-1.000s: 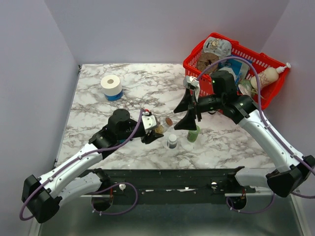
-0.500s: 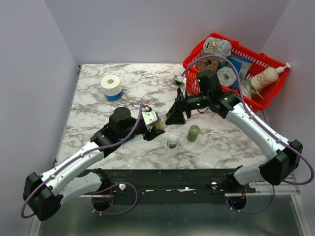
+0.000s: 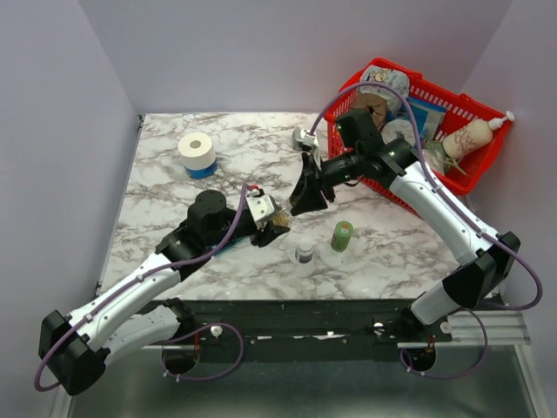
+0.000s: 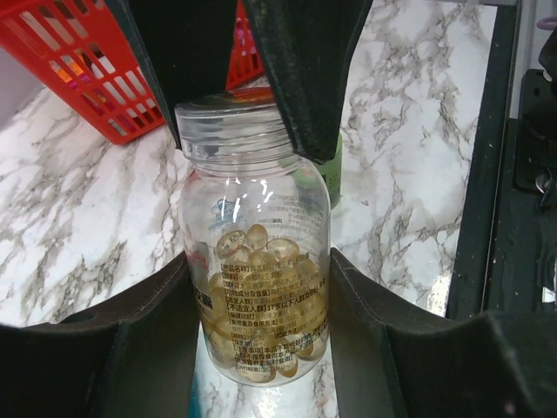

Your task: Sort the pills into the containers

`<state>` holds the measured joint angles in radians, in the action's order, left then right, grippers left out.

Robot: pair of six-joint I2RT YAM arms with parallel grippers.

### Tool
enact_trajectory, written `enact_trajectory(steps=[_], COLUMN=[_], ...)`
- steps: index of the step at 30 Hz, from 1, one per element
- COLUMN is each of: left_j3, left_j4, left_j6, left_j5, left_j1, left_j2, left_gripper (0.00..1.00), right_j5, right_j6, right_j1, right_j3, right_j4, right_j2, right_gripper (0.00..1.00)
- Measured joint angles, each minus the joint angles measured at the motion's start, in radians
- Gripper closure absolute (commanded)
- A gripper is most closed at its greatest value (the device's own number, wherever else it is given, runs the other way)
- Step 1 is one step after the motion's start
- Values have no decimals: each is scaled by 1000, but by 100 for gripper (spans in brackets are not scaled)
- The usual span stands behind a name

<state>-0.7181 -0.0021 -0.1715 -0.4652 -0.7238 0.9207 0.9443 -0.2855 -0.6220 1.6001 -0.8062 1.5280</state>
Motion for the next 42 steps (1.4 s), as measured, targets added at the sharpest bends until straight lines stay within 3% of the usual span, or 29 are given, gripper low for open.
enact_trajectory(steps=[5,9,14,17,18,22,28,35,42], left_j3=[6,31,57,81,95,120,121,143,160], left_j4=[-24,-42,-29,-64,-82,-105,-101,-130,-144], left_j6=[-34,-55,-70,-81,-86,-87,-90,-129,-173], left_j5=[-26,-40,-37,-47,-57,-74,-77,27,100], left_j1=[-1,-5,-2,0,0,0,0,12,65], left_j2=[-50,-97,-147,-168,-173,-166,-156,-184,-165], left_gripper=[100,100,100,100,100,100,100,100,100], right_j5=[90,113,123,124,122,119,83,-351,-630], right_j6=[-487,-784,-937,-976,-973,-892,-688,-263,-95], right_j1=[-14,-37,-47,-34,-27,-16,-17,49,140], right_j3=[109,140,205,188,152,20,11,-115,-128], right_j4=[-202,-313,-400,-397,-365,-264,-145,111,185], right_j2=[42,56,90,70,45,-31,-38,-69,216], right_gripper=[90,90,87,75,66,69,73,68,64])
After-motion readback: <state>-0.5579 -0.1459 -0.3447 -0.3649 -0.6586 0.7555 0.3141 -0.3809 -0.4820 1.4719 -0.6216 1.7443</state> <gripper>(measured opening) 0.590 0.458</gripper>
